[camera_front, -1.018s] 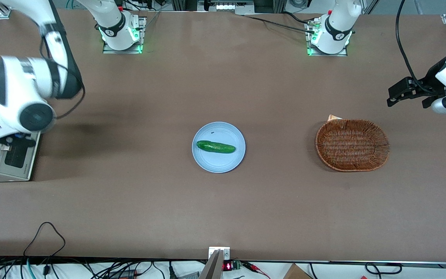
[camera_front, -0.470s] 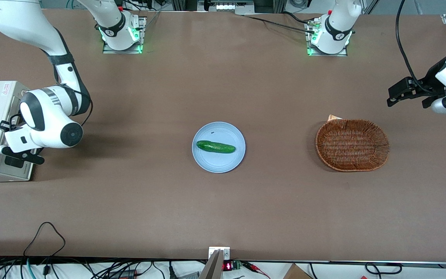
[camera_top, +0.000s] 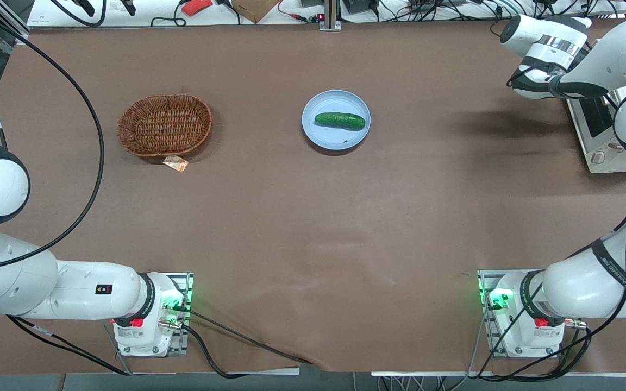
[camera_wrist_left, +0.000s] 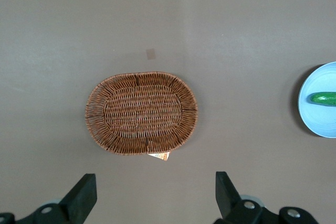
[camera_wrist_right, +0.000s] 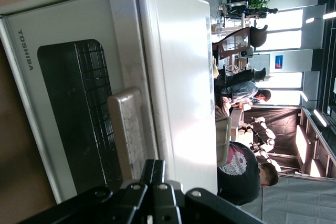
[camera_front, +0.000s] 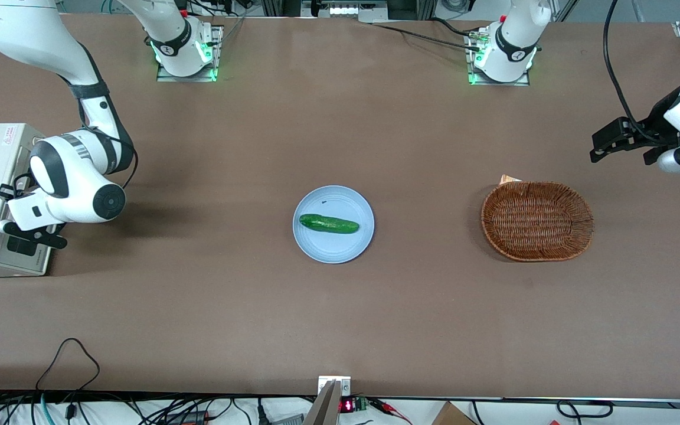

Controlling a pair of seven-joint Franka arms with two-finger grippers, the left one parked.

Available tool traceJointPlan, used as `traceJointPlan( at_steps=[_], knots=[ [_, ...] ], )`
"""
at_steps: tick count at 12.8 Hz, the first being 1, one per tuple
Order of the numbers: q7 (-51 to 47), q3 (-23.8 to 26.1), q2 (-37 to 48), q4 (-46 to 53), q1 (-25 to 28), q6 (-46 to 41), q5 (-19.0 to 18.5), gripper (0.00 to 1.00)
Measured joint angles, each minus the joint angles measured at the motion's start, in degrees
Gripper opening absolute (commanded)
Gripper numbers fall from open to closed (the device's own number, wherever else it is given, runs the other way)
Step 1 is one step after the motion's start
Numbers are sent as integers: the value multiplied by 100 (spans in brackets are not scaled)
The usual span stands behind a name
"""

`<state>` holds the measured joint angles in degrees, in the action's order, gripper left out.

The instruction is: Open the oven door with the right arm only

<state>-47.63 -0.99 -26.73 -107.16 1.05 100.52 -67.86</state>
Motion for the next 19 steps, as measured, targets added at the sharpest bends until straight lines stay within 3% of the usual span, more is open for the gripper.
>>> traceJointPlan(
  at_steps=[12,19],
  knots=[
    [-48,43,-69,-37,-52,109,-21,2],
    [-48,379,-101,-134,69,65,137,2]
  ],
)
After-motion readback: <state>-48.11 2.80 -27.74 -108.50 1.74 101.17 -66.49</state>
